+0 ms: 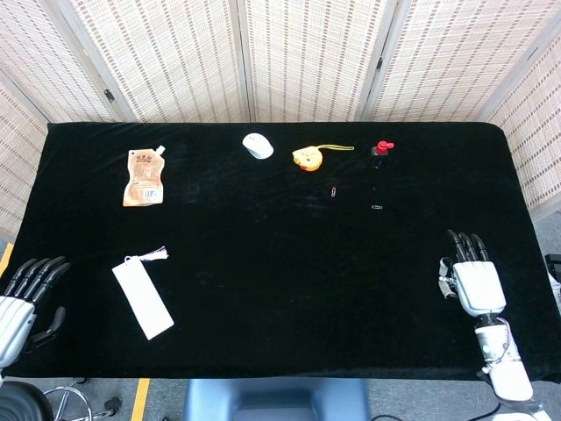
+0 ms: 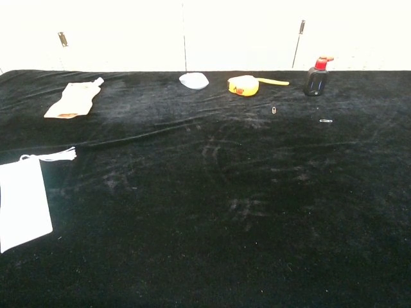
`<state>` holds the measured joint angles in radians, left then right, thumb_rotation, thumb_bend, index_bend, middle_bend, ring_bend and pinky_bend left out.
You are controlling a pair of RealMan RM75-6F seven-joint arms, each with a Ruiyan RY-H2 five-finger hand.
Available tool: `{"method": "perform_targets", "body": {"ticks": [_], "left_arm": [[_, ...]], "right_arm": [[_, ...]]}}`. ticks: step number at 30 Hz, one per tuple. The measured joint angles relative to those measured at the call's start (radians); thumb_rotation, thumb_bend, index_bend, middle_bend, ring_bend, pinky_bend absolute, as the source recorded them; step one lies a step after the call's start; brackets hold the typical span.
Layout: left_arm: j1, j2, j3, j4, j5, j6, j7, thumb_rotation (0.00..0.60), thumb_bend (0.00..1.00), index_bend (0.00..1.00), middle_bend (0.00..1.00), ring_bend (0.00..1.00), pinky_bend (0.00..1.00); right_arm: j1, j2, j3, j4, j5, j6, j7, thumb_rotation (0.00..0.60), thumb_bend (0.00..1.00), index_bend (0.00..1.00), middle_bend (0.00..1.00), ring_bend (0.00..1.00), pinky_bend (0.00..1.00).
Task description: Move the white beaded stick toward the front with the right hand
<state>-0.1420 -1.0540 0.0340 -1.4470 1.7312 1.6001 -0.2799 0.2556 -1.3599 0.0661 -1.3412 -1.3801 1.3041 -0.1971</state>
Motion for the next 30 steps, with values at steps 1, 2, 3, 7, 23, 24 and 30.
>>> {"method": "perform_targets", "body": {"ticks": [1,2,3,7,23,24,30], "left_arm": [[0.000,0.000,0.000,0.000,0.000,-0.001,0.001,0.600,0.62,0.02,0.08,0.08,0.05],[-0.001,-0.001,0.000,0.000,0.000,-0.001,0.002,0.600,0.62,0.02,0.08,0.08,0.05],[-0.001,-0.001,0.000,-0.001,0.000,-0.001,0.002,0.600,0.62,0.02,0.08,0.08,0.05],[-0.001,-0.002,0.000,-0.001,-0.002,-0.001,0.003,0.600,0.62,0.02,0.08,0.08,0.05],[-0.001,-0.015,0.001,-0.009,-0.005,-0.009,0.053,0.600,0.62,0.02,0.08,0.08,0.05],[0.000,-0.016,0.001,-0.010,-0.005,-0.008,0.056,0.600,0.62,0.02,0.08,0.08,0.05],[0.008,-0.022,0.000,-0.015,-0.004,0.007,0.084,0.600,0.62,0.02,0.08,0.08,0.05]], "right_arm": [[0.000,0.005,-0.002,-0.005,0.000,-0.005,-0.003,0.600,0.47,0.04,0.00,0.00,0.00],[0.000,0.009,-0.003,-0.010,0.000,-0.009,-0.006,0.600,0.47,0.02,0.00,0.00,0.00],[0.000,0.013,-0.005,-0.017,-0.001,-0.012,-0.009,0.600,0.47,0.01,0.00,0.00,0.00],[-0.001,0.028,-0.009,-0.041,-0.002,-0.018,-0.027,0.600,0.47,0.00,0.00,0.00,0.00],[-0.127,0.159,-0.080,-0.283,-0.168,0.224,-0.182,0.600,0.46,0.00,0.00,0.00,0.00],[-0.142,0.156,-0.086,-0.284,-0.187,0.248,-0.197,0.600,0.46,0.00,0.00,0.00,0.00],[-0.170,0.145,-0.098,-0.277,-0.217,0.277,-0.221,0.600,0.46,0.01,0.00,0.00,0.00]]}}
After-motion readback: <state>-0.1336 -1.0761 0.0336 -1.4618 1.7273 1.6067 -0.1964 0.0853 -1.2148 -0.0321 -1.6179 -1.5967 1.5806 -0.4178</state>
